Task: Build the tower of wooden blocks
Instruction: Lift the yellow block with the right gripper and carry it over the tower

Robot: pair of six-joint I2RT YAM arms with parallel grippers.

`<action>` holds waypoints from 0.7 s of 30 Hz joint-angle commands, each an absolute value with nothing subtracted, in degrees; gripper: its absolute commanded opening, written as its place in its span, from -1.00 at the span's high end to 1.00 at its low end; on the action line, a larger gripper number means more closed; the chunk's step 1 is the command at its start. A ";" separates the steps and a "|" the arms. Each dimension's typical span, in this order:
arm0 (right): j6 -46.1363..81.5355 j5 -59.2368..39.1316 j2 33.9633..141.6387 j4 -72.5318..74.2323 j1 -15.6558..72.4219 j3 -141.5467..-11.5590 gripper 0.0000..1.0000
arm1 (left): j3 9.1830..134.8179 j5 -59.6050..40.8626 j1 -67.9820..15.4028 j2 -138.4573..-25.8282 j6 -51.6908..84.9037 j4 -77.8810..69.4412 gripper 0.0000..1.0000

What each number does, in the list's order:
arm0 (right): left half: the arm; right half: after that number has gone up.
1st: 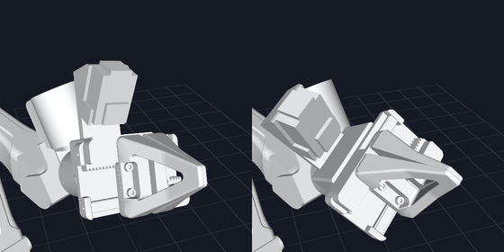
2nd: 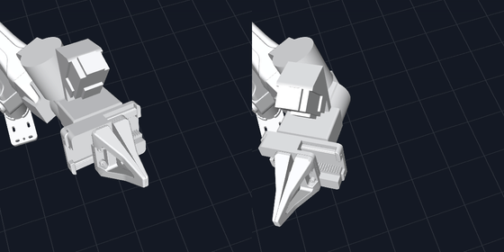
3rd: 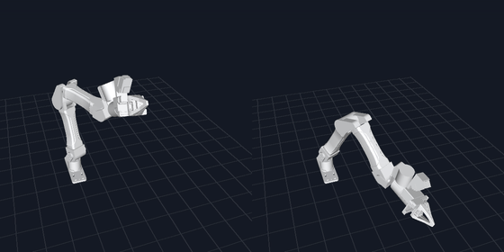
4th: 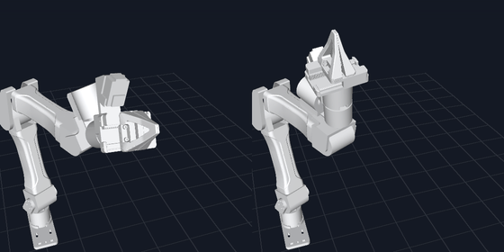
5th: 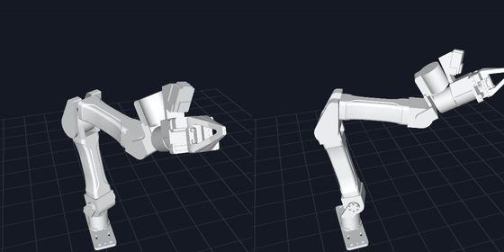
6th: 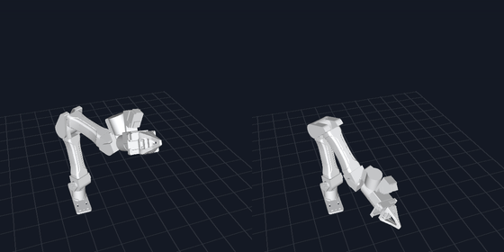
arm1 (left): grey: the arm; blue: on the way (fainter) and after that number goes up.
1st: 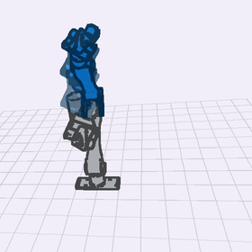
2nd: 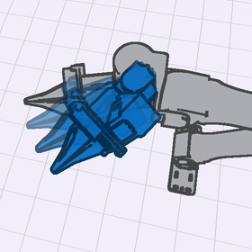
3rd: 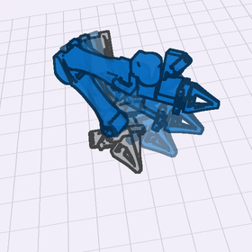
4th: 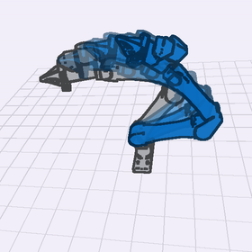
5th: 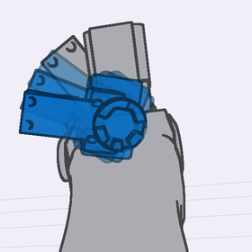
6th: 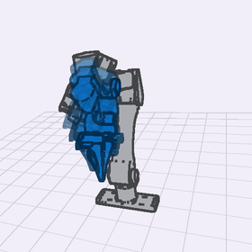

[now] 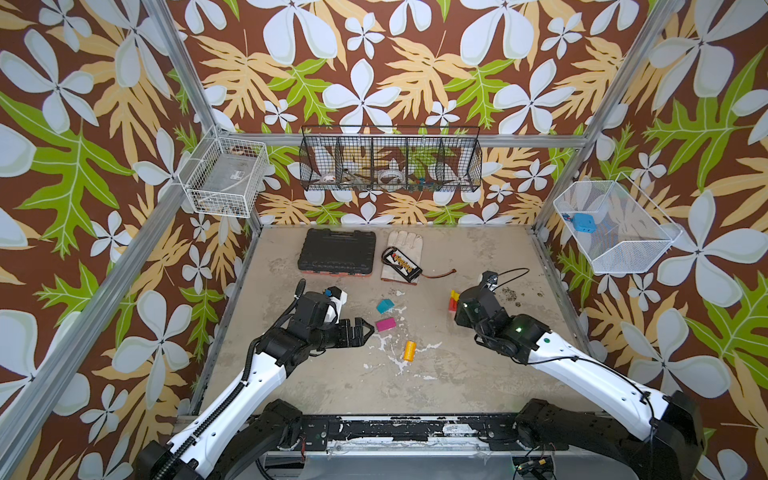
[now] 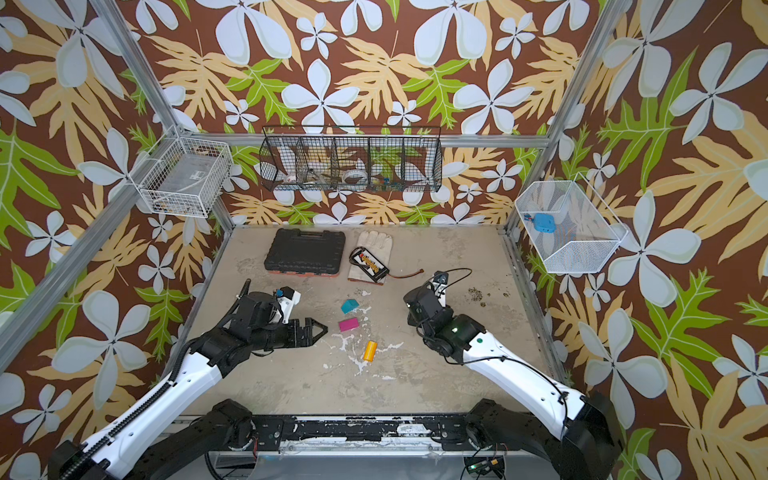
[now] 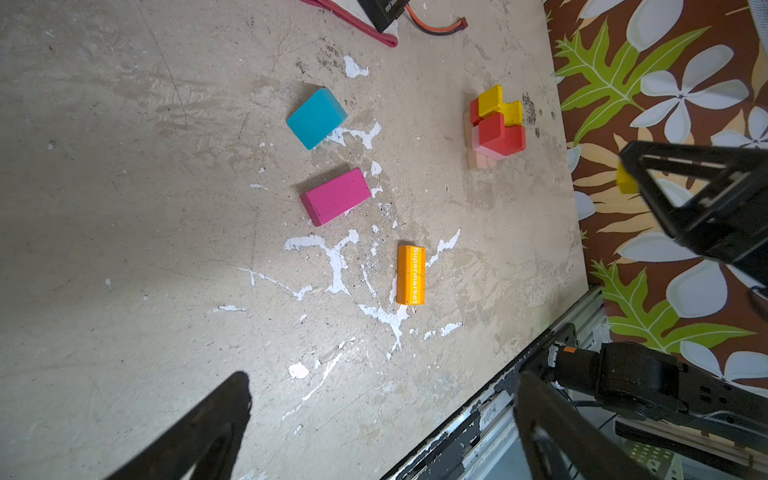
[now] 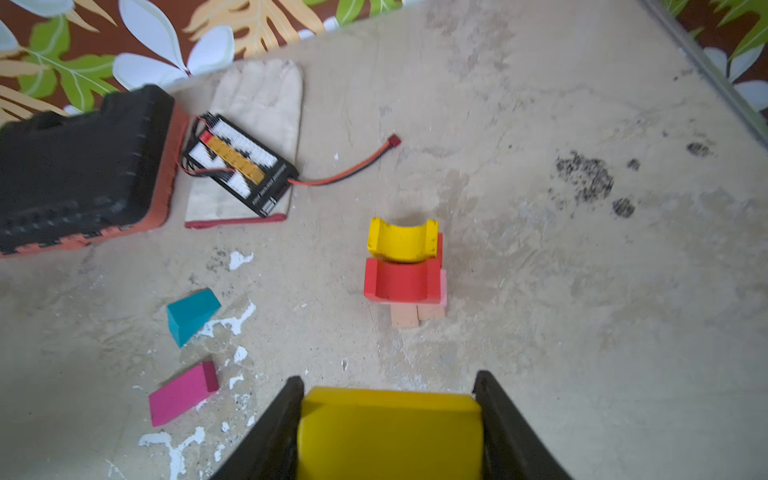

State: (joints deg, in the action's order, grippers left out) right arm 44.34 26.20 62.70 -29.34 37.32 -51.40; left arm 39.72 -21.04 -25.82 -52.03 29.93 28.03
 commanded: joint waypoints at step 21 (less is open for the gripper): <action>28.87 15.15 88.34 -29.54 20.65 -68.79 0.38 | 38.63 -26.58 -25.93 -51.97 28.92 25.13 -1.00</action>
State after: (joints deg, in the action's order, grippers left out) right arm 29.39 14.00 87.46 -31.29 20.60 -69.47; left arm 38.94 -23.33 -25.93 -52.29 29.87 27.07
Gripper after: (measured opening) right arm 0.565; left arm 0.997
